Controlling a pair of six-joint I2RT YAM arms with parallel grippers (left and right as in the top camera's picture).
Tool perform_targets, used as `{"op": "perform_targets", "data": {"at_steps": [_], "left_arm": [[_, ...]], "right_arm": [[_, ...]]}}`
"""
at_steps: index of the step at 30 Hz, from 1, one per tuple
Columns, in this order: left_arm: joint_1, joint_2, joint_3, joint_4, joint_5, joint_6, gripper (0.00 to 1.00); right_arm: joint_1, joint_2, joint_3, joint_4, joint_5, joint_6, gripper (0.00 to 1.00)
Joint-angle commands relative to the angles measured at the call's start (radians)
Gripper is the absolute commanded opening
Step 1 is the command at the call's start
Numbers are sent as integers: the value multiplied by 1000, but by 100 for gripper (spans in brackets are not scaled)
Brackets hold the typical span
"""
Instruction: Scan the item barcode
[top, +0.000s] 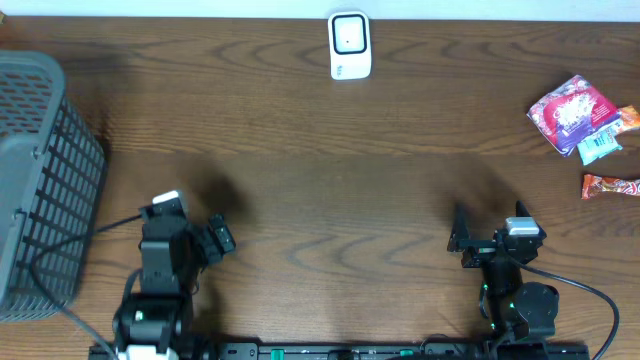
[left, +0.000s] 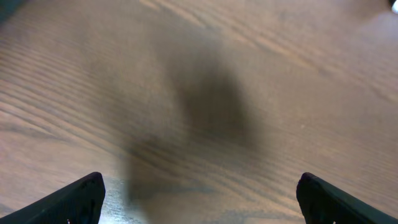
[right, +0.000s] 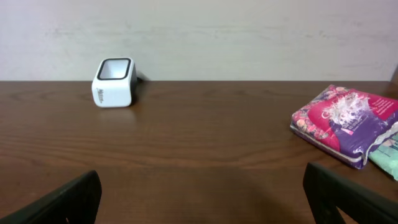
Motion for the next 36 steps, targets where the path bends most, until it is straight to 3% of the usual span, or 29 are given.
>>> {"op": "perform_targets", "data": {"at_steps": [1,25,36], "left_arm": [[2,-101,-35,15,-49,20,98],[2,-539,-376,427,-64,54,98],[3,-595,-383,434,-19,259,98]], "right_arm": [[6,-6,-3,-3,-8,13,99],[6,-6,-3,-3,-8,13,99],[6,-6,-3,-3,-8,13,99]]}}
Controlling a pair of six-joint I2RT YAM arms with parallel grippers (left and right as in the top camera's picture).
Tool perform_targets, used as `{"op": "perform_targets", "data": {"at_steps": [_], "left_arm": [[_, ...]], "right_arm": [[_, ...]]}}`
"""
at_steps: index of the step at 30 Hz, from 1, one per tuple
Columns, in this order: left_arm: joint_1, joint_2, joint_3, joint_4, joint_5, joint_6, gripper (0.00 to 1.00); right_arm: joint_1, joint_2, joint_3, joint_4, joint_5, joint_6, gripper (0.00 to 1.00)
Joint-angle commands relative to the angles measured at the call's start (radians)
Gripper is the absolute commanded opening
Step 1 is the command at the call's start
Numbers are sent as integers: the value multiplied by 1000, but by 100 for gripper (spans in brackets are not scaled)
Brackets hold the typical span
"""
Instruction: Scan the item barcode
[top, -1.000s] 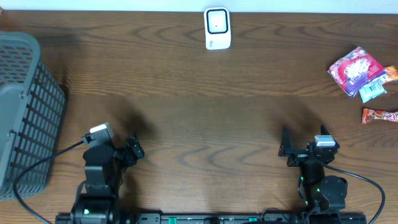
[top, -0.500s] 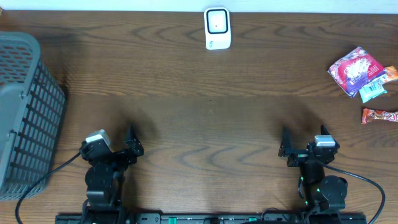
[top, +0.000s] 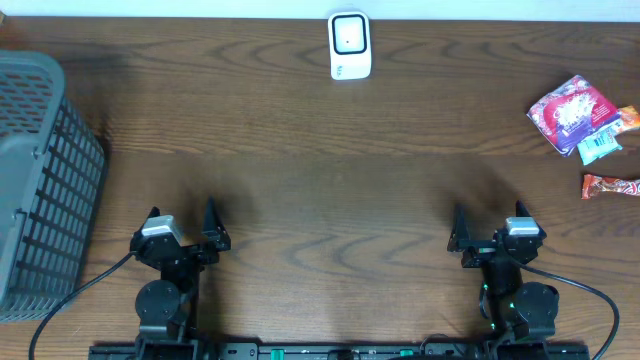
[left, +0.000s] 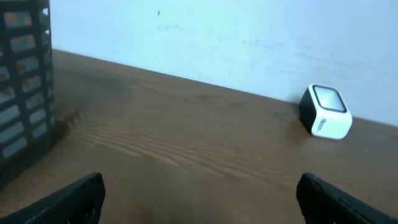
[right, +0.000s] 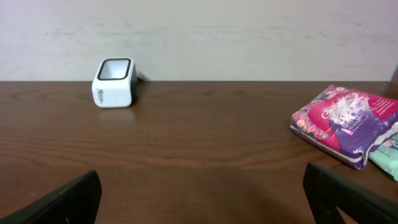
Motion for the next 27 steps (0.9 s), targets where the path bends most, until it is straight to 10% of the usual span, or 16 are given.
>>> {"op": "perform_targets", "data": {"at_steps": [1,27], "left_arm": [[3,-10,-24,-10,14,90,98],[3,-10,-24,-48,51,159,98]], "right_arm": [[6,-6,-2,-3,-8,13,99],[6,-6,-2,-4,-8,13,99]]}}
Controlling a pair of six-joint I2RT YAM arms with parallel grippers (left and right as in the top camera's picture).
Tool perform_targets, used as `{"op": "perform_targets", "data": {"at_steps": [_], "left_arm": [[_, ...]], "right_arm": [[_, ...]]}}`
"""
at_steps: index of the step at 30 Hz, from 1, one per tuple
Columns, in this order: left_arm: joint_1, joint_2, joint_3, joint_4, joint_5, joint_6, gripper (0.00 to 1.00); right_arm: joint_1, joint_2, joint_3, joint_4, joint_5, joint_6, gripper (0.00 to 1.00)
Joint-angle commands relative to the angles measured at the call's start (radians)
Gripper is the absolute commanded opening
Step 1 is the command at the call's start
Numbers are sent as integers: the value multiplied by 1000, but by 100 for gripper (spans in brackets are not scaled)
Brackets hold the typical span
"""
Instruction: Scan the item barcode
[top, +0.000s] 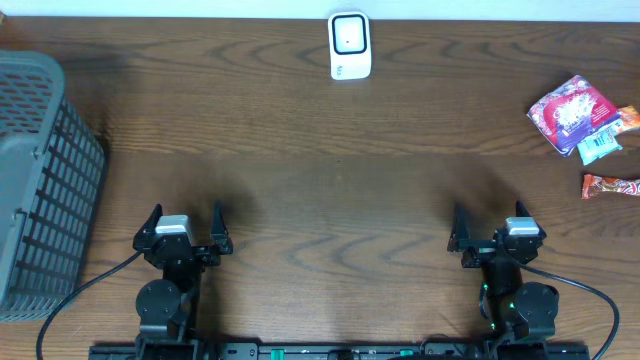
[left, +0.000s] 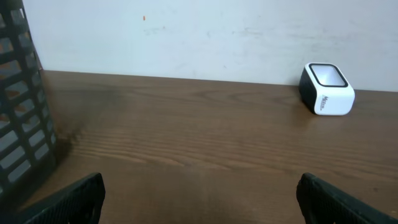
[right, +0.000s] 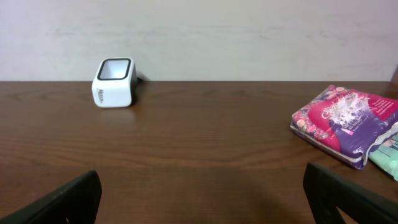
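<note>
A white barcode scanner with a dark window stands at the far middle of the wooden table, also seen as the scanner and scanner. Snack packets lie at the far right: a pink and purple pouch, pouch, a teal packet and a red bar. My left gripper sits open at the near left, nothing between its fingers. My right gripper sits open at the near right, likewise holding nothing, fingers spread wide.
A dark grey plastic basket stands along the left edge, its slatted wall close to the left arm. A pale wall rises behind the table's far edge.
The left wrist has turned slightly, so the scanner now sits level and farther right in its view. The right arm and all items have not moved.
At first the left arm was raised and angled down at bare table, fingers open. Then it had dropped back to its near-left resting pose facing the scanner. Now it is squared up there. The right arm stayed still throughout.
</note>
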Motion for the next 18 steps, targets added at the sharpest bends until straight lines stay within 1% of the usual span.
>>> {"op": "perform_targets", "data": {"at_steps": [1,18], "left_arm": [[3,-10,-24,-34,10,18,98],[3,-10,-24,-34,14,18,98]], "right_arm": [[6,-6,-2,-4,-8,13,99],[6,-6,-2,-3,-8,13,99]]}}
